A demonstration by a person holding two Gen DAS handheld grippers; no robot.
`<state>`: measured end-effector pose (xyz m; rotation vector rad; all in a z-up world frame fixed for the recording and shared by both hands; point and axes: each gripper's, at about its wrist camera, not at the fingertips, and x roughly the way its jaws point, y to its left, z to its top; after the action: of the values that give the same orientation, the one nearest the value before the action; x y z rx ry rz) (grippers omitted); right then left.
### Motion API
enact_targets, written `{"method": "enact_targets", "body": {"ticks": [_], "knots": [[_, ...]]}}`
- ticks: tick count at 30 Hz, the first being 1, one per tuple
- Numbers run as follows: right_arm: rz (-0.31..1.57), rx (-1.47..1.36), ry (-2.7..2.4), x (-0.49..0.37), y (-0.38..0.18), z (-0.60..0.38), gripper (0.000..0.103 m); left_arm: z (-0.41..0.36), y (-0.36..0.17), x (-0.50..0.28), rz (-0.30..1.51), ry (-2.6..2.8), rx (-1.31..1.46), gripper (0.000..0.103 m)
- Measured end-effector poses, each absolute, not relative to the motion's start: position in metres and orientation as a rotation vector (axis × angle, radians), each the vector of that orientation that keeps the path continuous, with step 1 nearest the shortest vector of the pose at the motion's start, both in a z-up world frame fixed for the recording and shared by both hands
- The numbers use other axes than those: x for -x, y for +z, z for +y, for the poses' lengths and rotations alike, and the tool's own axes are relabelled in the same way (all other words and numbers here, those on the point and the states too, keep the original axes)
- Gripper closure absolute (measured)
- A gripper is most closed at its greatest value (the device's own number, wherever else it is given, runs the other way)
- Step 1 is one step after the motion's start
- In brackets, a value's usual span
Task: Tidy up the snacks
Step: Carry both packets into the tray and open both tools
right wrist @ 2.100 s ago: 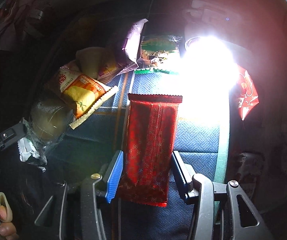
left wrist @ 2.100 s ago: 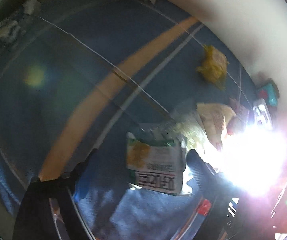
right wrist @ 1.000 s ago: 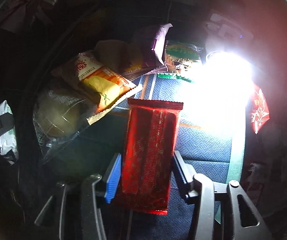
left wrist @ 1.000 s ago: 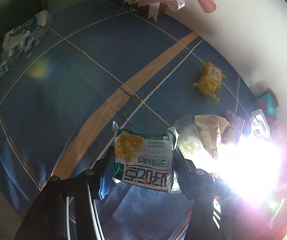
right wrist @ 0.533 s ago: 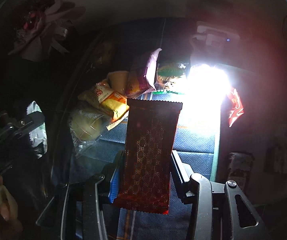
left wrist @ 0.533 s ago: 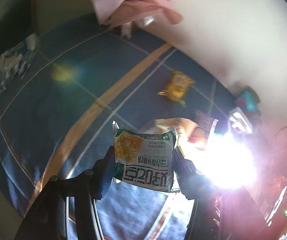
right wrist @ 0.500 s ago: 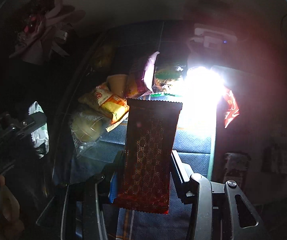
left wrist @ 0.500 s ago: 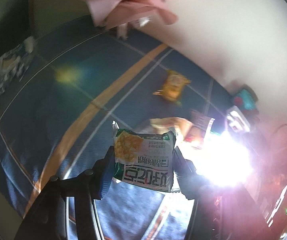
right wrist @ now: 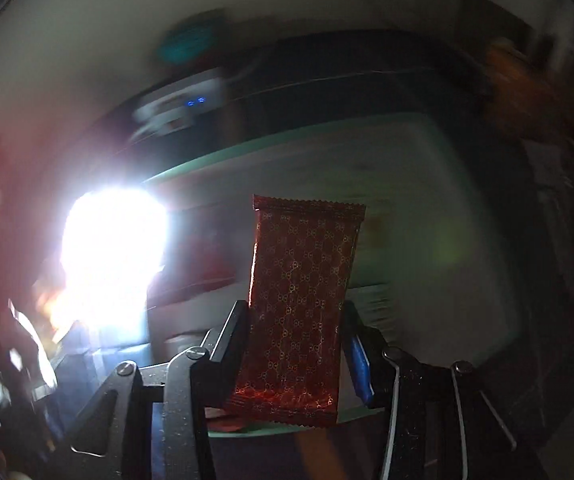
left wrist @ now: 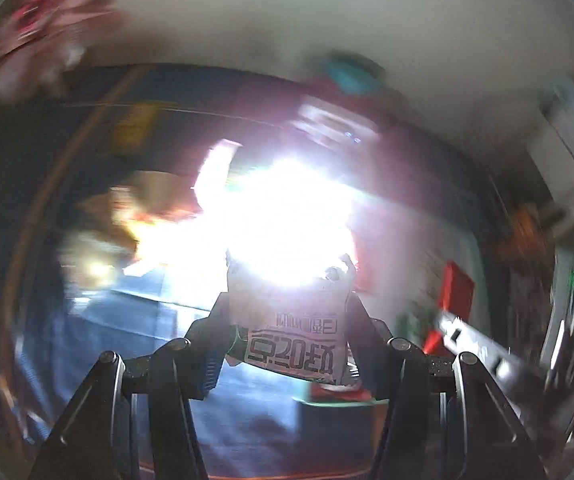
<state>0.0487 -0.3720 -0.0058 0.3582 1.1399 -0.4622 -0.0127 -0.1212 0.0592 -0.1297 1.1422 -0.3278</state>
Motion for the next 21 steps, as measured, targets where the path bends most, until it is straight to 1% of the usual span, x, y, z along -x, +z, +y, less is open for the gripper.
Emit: {"method": "enact_targets", "body": {"ticks": [5,8,12,13,14,18,20,21], "knots": [[1.139,-0.422,-0.554,-0.037,-0.009,-0.417,0.055,-0.188,0.036,0.023,1.185,-0.453,-0.003,0.047],[1.148,-0.449,-0.574,-0.035,-0.015,-0.432,0.055,-0.211,0.024,0.021,1.2,-0.483,-0.045,0.047],[1.163,-0.469,-0.581,-0.038,-0.026,-0.442,0.054,-0.223,0.014,0.017,1.206,-0.498,-0.075,0.045],[1.165,-0.473,-0.584,-0.041,-0.028,-0.443,0.051,-0.225,0.013,0.017,1.205,-0.498,-0.082,0.042],[1.167,-0.478,-0.586,-0.04,-0.029,-0.443,0.045,-0.225,0.012,0.016,1.205,-0.496,-0.086,0.041],[1.167,-0.495,-0.579,-0.044,-0.031,-0.446,0.042,-0.216,0.013,0.017,1.198,-0.487,-0.086,0.034],[1.165,-0.497,-0.574,-0.048,-0.037,-0.44,0.042,-0.212,0.017,0.016,1.191,-0.483,-0.08,0.024],[1.163,-0.497,-0.571,-0.049,-0.037,-0.438,0.041,-0.211,0.02,0.018,1.188,-0.483,-0.079,0.023]]}}
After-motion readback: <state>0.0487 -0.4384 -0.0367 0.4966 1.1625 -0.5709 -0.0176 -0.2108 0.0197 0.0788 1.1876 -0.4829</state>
